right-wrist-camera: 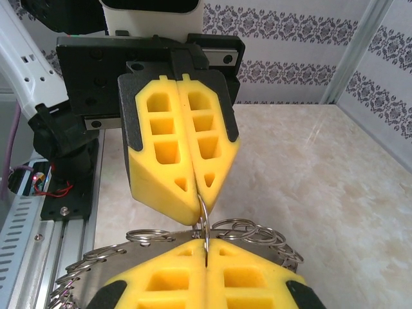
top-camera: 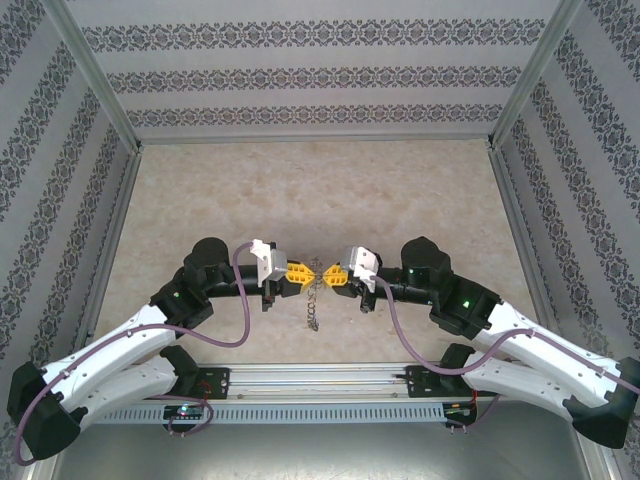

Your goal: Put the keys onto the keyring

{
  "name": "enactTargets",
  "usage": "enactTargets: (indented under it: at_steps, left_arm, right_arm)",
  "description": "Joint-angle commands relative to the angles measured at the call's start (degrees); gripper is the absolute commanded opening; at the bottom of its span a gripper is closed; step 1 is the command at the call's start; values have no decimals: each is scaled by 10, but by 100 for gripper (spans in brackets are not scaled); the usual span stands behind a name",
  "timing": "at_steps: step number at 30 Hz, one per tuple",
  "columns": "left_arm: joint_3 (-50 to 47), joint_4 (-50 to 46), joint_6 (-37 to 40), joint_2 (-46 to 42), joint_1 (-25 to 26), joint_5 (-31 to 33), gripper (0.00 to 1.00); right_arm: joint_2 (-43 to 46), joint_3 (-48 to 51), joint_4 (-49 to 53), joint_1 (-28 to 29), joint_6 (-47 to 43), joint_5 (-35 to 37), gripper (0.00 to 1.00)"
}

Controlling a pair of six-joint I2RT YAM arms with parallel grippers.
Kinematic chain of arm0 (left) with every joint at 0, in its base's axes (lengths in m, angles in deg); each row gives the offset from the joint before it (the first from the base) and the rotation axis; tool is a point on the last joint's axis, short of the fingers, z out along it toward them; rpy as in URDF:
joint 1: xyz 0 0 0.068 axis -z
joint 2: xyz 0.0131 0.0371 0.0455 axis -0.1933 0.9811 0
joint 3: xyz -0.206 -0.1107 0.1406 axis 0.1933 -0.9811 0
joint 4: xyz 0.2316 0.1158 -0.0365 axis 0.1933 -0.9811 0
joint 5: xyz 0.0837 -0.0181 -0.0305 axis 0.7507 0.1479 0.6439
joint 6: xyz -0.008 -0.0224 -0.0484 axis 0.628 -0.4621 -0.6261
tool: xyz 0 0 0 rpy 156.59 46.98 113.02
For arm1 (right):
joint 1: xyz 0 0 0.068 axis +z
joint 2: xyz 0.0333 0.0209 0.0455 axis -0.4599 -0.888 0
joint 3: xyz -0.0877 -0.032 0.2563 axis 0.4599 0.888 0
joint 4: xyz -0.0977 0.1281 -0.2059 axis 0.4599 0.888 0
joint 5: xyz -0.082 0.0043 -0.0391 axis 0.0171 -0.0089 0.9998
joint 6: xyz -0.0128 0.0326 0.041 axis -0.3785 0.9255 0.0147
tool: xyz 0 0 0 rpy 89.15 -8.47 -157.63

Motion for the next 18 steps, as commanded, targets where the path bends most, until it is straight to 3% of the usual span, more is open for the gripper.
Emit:
enactTargets:
  at_steps: [1, 18]
  left_arm:
    - [1, 36, 10, -10, 2, -6, 0]
    - [0, 36, 11, -9, 2, -3, 0]
  right_arm:
    - [2, -13, -2, 8, -6, 13, 0]
    - [18, 4, -21, 8, 5, 29, 0]
